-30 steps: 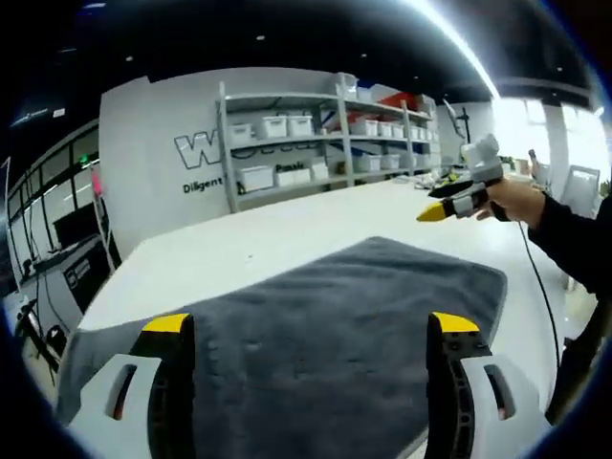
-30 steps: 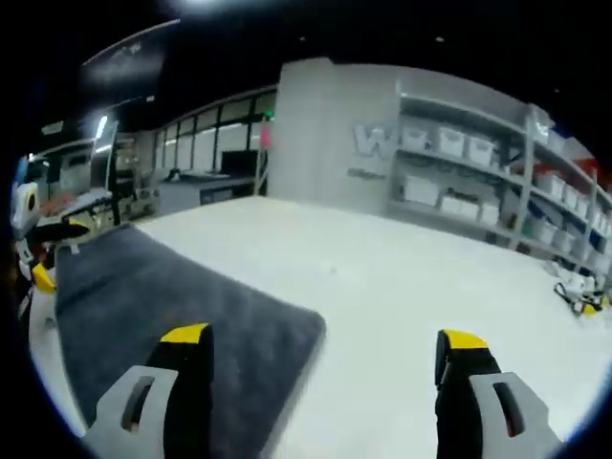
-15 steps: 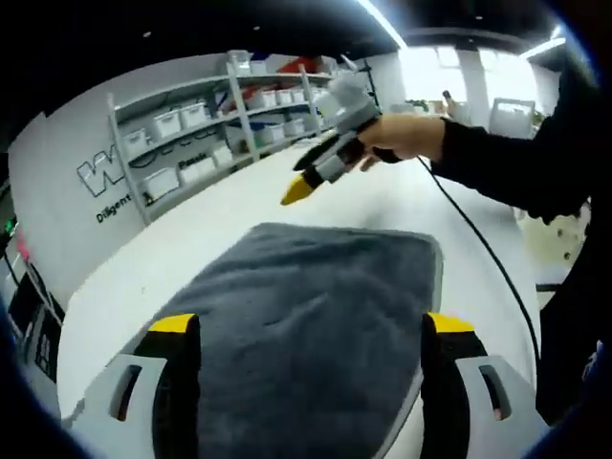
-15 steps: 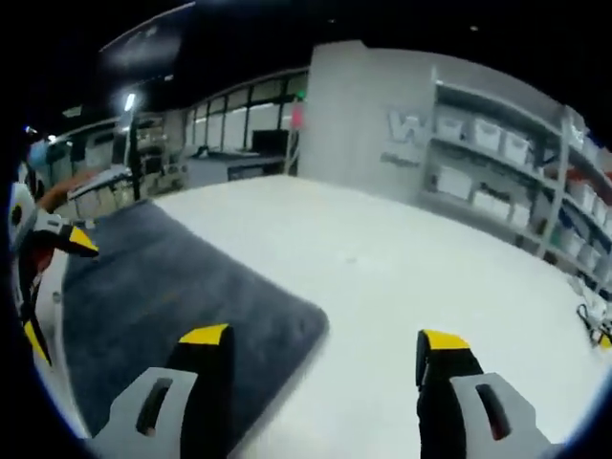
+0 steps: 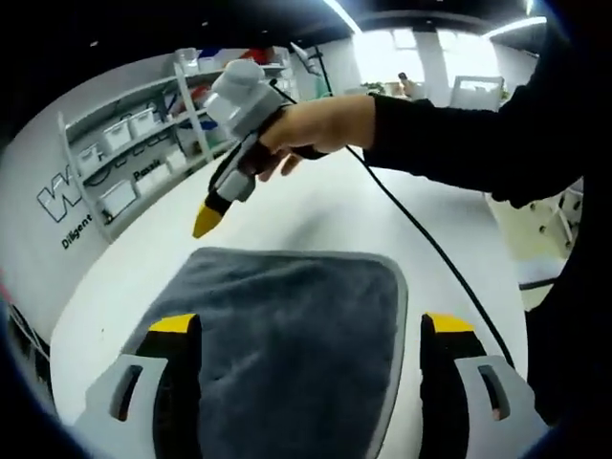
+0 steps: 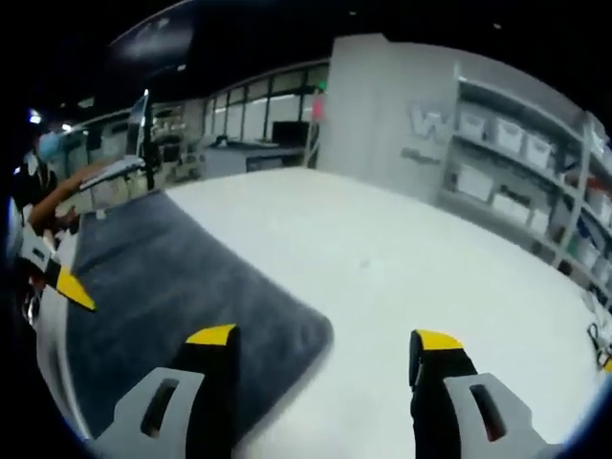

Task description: Open the folded towel by lifting each exposed corner and separating the folded layers until the towel lies flat within the target outline without major curled edges

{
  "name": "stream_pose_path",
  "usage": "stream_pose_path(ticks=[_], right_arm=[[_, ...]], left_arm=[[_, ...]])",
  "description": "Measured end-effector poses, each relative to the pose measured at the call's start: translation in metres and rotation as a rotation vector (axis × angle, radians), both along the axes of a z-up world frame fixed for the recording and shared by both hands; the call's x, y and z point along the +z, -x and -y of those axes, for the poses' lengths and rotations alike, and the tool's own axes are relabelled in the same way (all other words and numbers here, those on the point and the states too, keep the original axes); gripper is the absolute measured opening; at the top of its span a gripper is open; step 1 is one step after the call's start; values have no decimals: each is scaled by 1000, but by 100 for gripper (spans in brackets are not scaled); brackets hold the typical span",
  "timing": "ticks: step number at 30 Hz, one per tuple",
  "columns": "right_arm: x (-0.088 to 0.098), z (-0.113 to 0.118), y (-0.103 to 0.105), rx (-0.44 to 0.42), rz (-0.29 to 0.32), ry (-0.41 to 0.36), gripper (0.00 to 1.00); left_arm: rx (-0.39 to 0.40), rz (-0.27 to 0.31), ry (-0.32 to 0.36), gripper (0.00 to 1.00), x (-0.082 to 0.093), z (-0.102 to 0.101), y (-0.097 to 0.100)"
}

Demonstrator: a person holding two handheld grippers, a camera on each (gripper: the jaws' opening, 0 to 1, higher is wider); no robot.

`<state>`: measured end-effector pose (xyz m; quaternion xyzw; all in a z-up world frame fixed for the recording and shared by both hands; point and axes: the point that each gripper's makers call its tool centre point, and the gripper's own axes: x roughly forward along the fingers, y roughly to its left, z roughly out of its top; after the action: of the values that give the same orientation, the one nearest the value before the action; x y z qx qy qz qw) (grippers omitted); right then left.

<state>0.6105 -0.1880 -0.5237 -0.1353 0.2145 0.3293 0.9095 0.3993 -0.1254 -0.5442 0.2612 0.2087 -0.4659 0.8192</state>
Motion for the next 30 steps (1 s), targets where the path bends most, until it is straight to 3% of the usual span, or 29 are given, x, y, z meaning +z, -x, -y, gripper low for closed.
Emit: stream_pose_path(ticks=[10,20,24,30], right_arm=[[-12,-18,0,44,-58,-24,58],[-38,-26,-10,50,-106,-46,48],[-47,-31,-10,56,-121,-49,47],[-57,-32,-12,58,-137,-40,47]], left_arm=[[-71,-38,-40,75,-17,36,12],[-87,-67,-47,61,-29,44,13],[-81,-59,-68,61,-35,48,10],[-102,-55,-57,51,-36,63,13]])
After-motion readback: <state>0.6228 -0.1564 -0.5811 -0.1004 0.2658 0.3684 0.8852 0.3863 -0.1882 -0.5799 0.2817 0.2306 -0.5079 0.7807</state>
